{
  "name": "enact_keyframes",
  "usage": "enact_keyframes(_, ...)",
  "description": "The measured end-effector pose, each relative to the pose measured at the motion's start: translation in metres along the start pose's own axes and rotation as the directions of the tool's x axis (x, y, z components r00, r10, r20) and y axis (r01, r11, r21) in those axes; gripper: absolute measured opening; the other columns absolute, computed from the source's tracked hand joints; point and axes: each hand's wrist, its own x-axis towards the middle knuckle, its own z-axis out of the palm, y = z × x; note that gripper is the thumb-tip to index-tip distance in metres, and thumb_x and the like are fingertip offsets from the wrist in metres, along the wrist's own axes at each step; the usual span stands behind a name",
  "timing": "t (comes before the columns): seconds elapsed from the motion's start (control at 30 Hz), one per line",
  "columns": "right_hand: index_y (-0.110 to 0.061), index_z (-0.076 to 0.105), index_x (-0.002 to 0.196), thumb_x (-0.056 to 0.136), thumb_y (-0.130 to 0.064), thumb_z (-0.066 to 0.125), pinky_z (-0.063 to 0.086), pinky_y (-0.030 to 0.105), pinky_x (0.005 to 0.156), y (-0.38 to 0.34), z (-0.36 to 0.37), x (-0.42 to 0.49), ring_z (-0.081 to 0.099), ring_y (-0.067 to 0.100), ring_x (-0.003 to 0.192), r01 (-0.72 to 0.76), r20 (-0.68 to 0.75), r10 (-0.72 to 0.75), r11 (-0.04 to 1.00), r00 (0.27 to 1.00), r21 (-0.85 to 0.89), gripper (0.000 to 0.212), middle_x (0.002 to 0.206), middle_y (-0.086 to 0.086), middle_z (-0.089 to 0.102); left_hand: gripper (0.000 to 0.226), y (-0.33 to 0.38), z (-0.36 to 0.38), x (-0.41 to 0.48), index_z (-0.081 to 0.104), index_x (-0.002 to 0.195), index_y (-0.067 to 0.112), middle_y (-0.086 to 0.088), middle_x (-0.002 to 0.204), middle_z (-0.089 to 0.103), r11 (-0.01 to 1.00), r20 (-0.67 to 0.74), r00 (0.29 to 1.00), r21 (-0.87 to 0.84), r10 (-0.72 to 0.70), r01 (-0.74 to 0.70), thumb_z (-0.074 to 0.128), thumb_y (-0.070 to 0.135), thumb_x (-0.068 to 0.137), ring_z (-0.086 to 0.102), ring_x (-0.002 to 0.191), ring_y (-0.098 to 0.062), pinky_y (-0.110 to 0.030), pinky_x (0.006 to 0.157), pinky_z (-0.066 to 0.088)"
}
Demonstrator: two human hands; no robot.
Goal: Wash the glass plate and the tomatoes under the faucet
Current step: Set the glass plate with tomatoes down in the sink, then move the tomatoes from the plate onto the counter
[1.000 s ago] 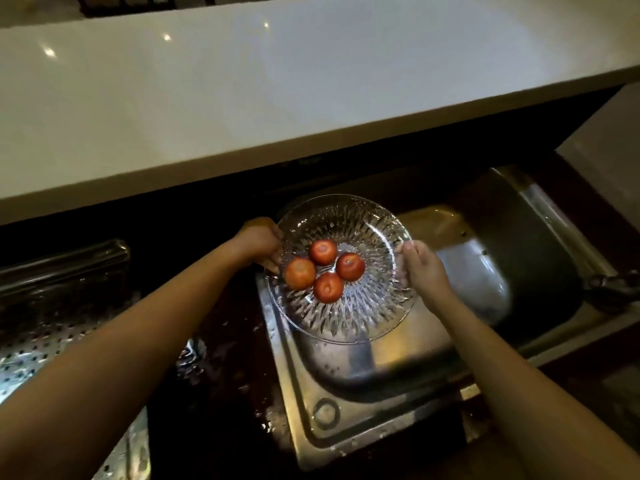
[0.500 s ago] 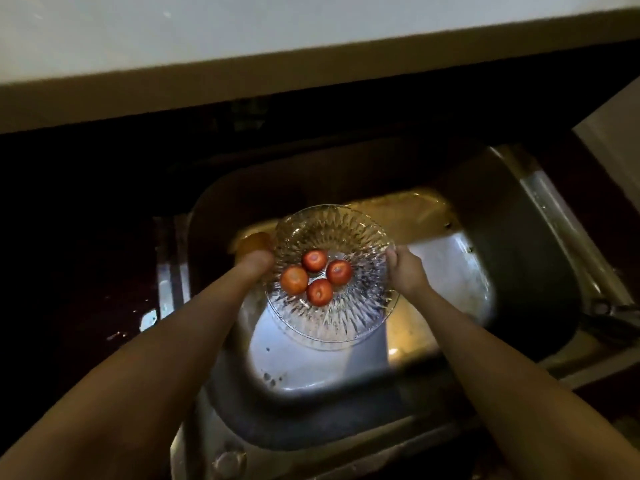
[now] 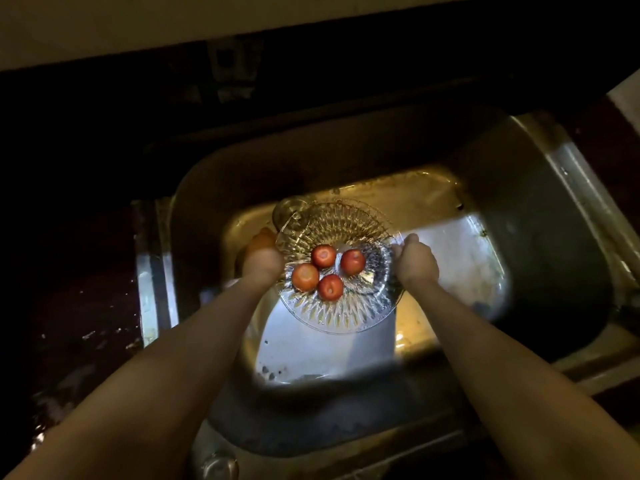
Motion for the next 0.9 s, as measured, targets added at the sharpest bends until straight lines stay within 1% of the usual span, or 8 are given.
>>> enact_keyframes(0.13, -0.002, 0.049, 0.110, 0.095, -0.029, 0.043, 0.045, 0.036, 0.072, 0.002, -0.003, 0.002, 0.057, 0.037, 0.103, 0.016, -0.011, -0.017, 0.991, 1.000, -0.135, 0.031, 0.108, 0.021, 0.062, 0.030, -0.001, 0.002, -0.006, 0.056, 0.116, 0.011, -0.017, 0.116, 0.063, 1.000, -0.041, 0.999, 0.012, 0.012, -0.011, 0.055, 0.013, 0.086, 0.059, 0.105, -0.036, -0.046, 0.090, 0.049)
enact_keyframes(0.2, -0.002, 0.052, 0.110, 0.093, -0.025, 0.047, 0.045, 0.037, 0.076, 0.002, -0.007, 0.002, 0.052, 0.036, 0.107, 0.051, -0.044, -0.060, 0.982, 0.997, -0.183, 0.029, 0.110, 0.021, 0.060, 0.029, -0.001, 0.002, -0.010, 0.056, 0.114, 0.004, -0.021, 0.116, 0.061, 0.998, -0.031, 0.999, 0.052, 0.040, -0.038, 0.055, 0.011, 0.086, 0.058, 0.105, -0.037, -0.042, 0.088, 0.049)
enact_keyframes(0.3, -0.005, 0.050, 0.119, 0.086, -0.018, 0.055, 0.042, 0.040, 0.090, 0.004, -0.010, 0.000, 0.044, 0.032, 0.113, 0.264, -0.104, -0.289, 0.943, 0.952, -0.203, 0.036, 0.119, 0.017, 0.051, 0.036, 0.000, 0.006, -0.025, 0.052, 0.120, 0.003, -0.024, 0.117, 0.058, 0.984, -0.062, 0.991, 0.144, 0.116, -0.107, 0.052, 0.007, 0.083, 0.053, 0.108, -0.039, -0.039, 0.088, 0.044)
enact_keyframes(0.37, -0.009, 0.045, 0.128, 0.080, -0.014, 0.060, 0.038, 0.040, 0.096, 0.004, -0.009, -0.005, 0.040, 0.031, 0.118, 0.479, 0.053, -0.476, 0.874, 0.878, -0.082, 0.051, 0.126, 0.016, 0.046, 0.047, 0.001, 0.012, -0.041, 0.048, 0.126, 0.005, -0.022, 0.123, 0.054, 0.981, -0.061, 0.985, 0.116, 0.163, -0.156, 0.055, 0.003, 0.080, 0.046, 0.116, -0.037, -0.038, 0.095, 0.039)
enact_keyframes(0.43, -0.013, 0.040, 0.135, 0.075, -0.017, 0.068, 0.032, 0.036, 0.098, 0.002, -0.006, -0.011, 0.035, 0.030, 0.121, 0.577, 0.258, -0.568, 0.816, 0.782, 0.047, 0.066, 0.131, 0.015, 0.042, 0.056, 0.001, 0.019, -0.051, 0.044, 0.131, 0.009, -0.016, 0.129, 0.050, 0.976, -0.034, 0.978, 0.089, 0.204, -0.200, 0.061, 0.004, 0.078, 0.039, 0.122, -0.032, -0.035, 0.100, 0.033)
enact_keyframes(0.53, -0.019, 0.039, 0.136, 0.072, -0.021, 0.074, 0.032, 0.034, 0.097, -0.001, 0.004, -0.016, 0.037, 0.027, 0.119, 0.585, 0.337, -0.608, 0.791, 0.719, 0.178, 0.073, 0.127, 0.013, 0.042, 0.059, 0.002, 0.025, -0.054, 0.045, 0.131, 0.013, -0.012, 0.130, 0.049, 0.968, 0.016, 0.970, 0.068, 0.242, -0.243, 0.066, 0.007, 0.076, 0.038, 0.123, -0.028, -0.029, 0.099, 0.031)
enact_keyframes(0.77, -0.015, 0.050, 0.127, 0.074, -0.018, 0.075, 0.034, 0.023, 0.088, -0.008, 0.017, -0.019, 0.048, 0.020, 0.110, 0.491, 0.273, -0.563, 0.822, 0.780, 0.289, 0.059, 0.121, 0.009, 0.050, 0.054, 0.002, 0.031, -0.056, 0.046, 0.125, 0.010, -0.012, 0.130, 0.047, 0.959, 0.069, 0.964, 0.105, 0.256, -0.262, 0.061, -0.001, 0.074, 0.037, 0.123, -0.030, -0.035, 0.097, 0.036)
enact_keyframes(0.9, -0.013, 0.053, 0.122, 0.074, -0.014, 0.075, 0.041, 0.027, 0.091, -0.017, 0.002, -0.025, 0.050, 0.022, 0.110, 0.506, 0.225, -0.579, 0.805, 0.783, 0.310, 0.053, 0.118, 0.007, 0.052, 0.048, 0.004, 0.025, -0.055, 0.048, 0.118, 0.009, -0.012, 0.126, 0.052, 0.959, 0.077, 0.965, 0.117, 0.252, -0.260, 0.067, 0.004, 0.074, 0.041, 0.120, -0.029, -0.033, 0.093, 0.037)
